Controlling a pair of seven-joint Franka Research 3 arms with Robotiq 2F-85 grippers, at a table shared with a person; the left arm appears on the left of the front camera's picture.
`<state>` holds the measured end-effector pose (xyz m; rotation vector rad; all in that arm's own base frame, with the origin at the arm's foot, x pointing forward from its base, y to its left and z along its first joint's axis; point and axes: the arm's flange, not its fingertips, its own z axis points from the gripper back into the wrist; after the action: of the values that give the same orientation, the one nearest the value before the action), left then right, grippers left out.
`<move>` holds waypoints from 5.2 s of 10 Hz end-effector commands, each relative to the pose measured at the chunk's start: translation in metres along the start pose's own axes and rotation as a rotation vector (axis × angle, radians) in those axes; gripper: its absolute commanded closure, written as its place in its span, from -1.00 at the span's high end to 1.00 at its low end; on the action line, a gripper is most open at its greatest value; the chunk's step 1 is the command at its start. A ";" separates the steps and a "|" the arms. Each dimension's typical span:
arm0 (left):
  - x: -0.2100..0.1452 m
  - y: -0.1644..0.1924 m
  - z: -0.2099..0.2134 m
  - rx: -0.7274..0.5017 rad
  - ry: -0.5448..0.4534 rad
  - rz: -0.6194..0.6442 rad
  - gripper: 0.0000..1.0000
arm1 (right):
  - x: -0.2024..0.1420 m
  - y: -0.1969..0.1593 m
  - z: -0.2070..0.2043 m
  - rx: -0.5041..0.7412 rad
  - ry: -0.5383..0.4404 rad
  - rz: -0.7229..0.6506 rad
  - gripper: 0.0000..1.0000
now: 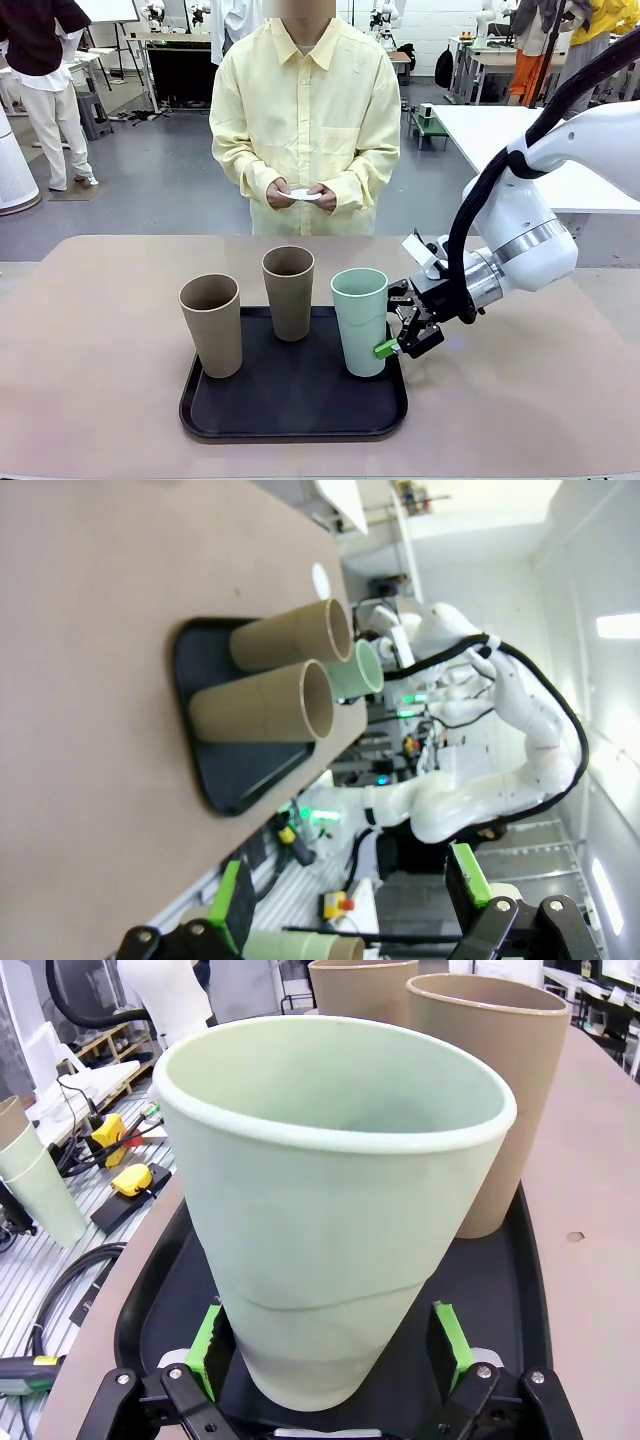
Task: Place coasters on the table and set cups on them.
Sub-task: Pick up one Reusable plastic cup and place it on a coaster set by the human.
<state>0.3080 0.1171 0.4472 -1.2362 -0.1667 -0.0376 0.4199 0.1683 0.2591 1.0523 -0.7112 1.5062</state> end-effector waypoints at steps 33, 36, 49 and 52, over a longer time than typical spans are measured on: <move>0.000 -0.001 0.001 -0.013 -0.008 -0.004 1.00 | 0.025 -0.026 0.338 -0.791 -0.209 -0.356 0.64; 0.000 -0.001 0.001 -0.013 -0.008 -0.004 1.00 | 0.026 -0.030 0.328 -0.734 -0.198 -0.338 0.64; 0.000 -0.001 0.001 -0.013 -0.008 -0.004 1.00 | -0.045 -0.065 0.309 -0.521 -0.078 -0.094 0.64; 0.000 -0.001 0.001 -0.013 -0.008 -0.004 1.00 | -0.069 -0.086 0.298 -0.521 -0.069 -0.101 0.64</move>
<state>0.3080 0.1172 0.4474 -1.2365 -0.1668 -0.0377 0.5609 -0.1075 0.3161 0.7403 -0.9897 1.1134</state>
